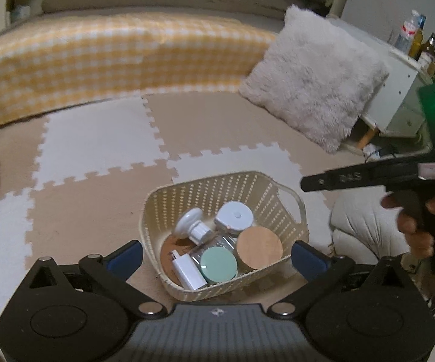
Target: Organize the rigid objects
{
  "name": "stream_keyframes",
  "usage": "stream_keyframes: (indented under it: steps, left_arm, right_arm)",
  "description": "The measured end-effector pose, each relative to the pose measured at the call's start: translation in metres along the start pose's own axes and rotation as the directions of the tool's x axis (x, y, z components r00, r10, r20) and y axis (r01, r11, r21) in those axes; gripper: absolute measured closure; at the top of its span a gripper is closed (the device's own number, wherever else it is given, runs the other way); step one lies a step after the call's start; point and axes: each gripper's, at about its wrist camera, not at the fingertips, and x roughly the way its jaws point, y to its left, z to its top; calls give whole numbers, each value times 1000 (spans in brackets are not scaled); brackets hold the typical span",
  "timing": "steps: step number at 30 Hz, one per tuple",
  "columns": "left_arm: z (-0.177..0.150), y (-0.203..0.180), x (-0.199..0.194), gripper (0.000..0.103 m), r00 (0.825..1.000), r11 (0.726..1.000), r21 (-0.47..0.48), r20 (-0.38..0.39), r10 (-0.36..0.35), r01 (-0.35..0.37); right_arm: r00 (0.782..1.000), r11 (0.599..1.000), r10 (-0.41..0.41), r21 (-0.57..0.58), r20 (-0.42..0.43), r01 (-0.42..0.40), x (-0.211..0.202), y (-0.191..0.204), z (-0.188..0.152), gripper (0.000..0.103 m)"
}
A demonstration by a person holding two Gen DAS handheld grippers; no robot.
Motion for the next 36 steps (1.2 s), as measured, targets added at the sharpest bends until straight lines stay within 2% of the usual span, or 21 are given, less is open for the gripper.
stream_keyframes:
  steps: [3,4,7,15,17,22,29,33,36]
  left_arm:
    - [-4,2,-15,0,999,1000,-14,45,17,-17]
    - [-5,3,-20,0,998,999,-18,60,35,-34]
    - [-8,0,-36,0,988,995,-18,111,104,-102]
    - [-28,-4,-72,0,943,974,-37,244,224,-222]
    - [-36,-6,-76,0,935,970,-35,260,240,-239]
    - [-55,-8,-86,0,929,971,-58,284,237,-230]
    - [-70,-10,-99,0,921,972,-81,311,236,-222]
    - [-78,-14,-102,0,916,967,-75,312,253,-242]
    - [-83,-14,-102,0,919,968,-81,305,250,-237]
  right_arm:
    - [999,1000,7,-27,42,-6,-24,8,-8,65]
    - [998,999,8,-34,57,-6,-31,10,-12,59]
    - [995,999,10,-39,101,-6,-53,14,-24,53]
    - [976,999,-12,-32,219,20,-101,19,-64,26]
    - [968,1000,-17,-20,250,23,-111,19,-74,20]
    - [945,999,-32,-29,325,43,-129,24,-98,3]
    - [919,994,-73,-51,387,100,-138,33,-126,0]
    - [896,991,-99,-36,434,126,-143,33,-134,0]
    - [876,988,-111,-39,470,146,-145,35,-140,0]
